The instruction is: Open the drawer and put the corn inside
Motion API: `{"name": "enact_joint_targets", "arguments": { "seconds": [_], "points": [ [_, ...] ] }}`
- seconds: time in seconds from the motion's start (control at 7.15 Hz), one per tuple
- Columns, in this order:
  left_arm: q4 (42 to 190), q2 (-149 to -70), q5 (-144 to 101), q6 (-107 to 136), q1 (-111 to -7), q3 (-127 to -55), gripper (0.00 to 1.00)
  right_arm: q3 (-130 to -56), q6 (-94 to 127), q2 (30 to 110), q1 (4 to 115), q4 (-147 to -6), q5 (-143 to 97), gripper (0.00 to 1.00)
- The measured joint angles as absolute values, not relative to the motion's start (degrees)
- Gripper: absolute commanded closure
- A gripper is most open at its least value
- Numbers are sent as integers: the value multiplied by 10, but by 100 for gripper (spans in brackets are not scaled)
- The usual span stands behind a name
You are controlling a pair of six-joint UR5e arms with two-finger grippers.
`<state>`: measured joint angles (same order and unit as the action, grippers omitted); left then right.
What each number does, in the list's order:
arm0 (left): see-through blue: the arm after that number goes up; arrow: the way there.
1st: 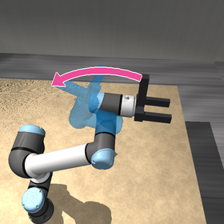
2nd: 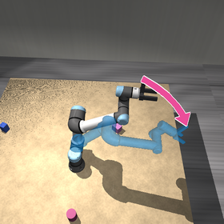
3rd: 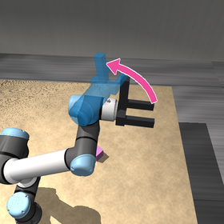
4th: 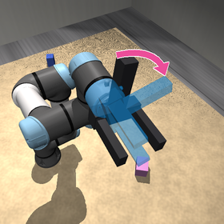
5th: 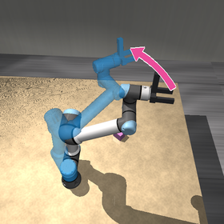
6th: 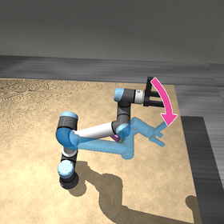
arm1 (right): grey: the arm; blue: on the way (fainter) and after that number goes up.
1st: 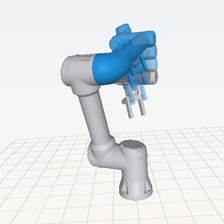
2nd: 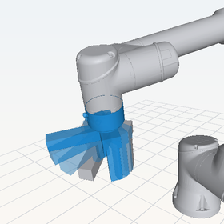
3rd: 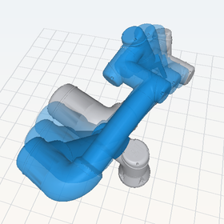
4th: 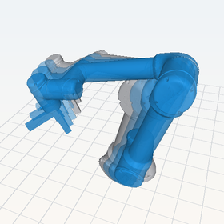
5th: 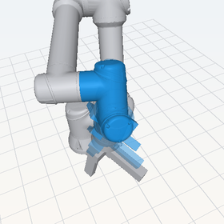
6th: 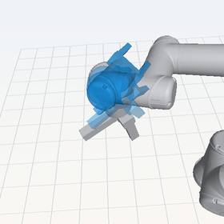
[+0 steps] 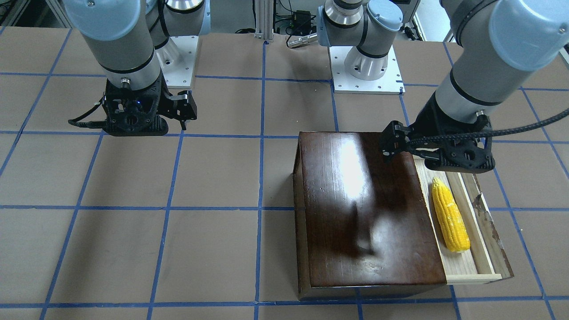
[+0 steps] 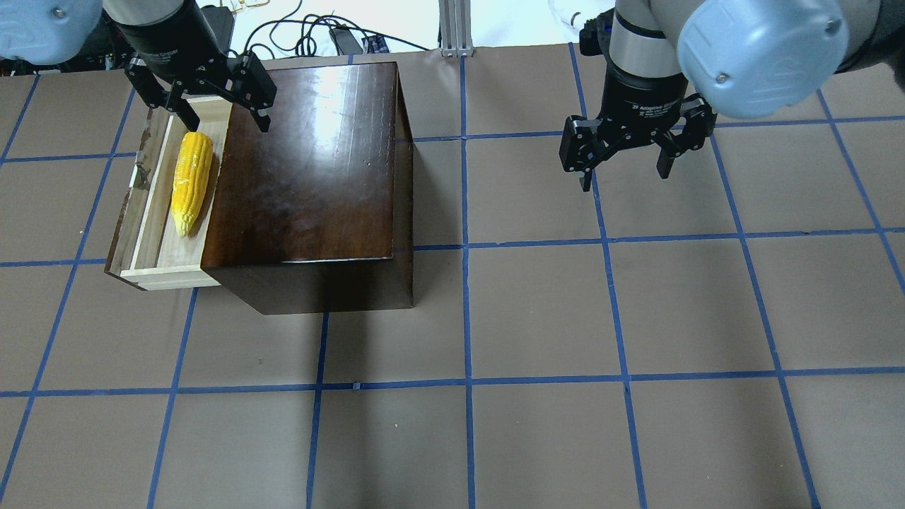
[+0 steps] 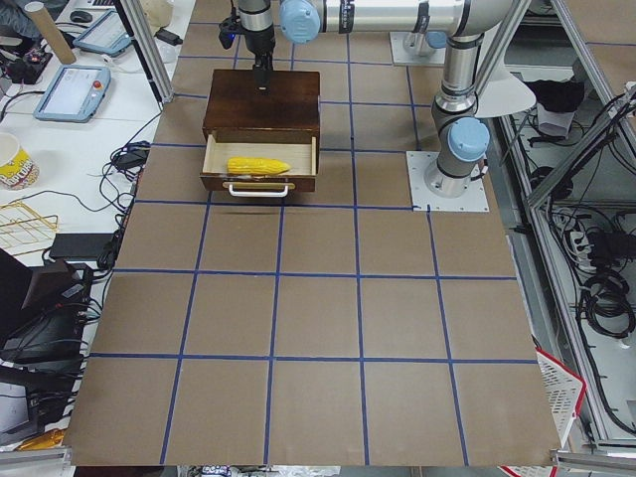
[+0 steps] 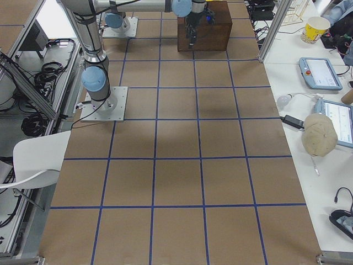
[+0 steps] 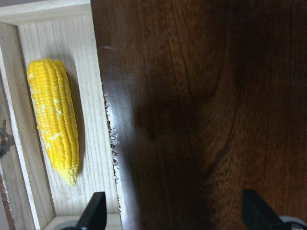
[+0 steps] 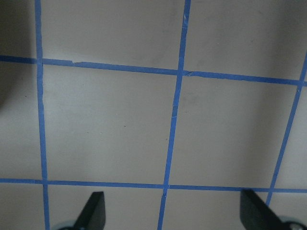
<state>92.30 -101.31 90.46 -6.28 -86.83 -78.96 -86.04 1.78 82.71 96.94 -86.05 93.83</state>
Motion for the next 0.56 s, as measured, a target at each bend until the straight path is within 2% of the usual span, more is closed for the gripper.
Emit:
{"name": "enact_joint_targets", "arguments": {
  "seconds": [0.56],
  "points": [
    [919, -952, 897, -51, -873, -869, 0, -860, 18, 827, 969, -860, 938, 0]
  ]
}}
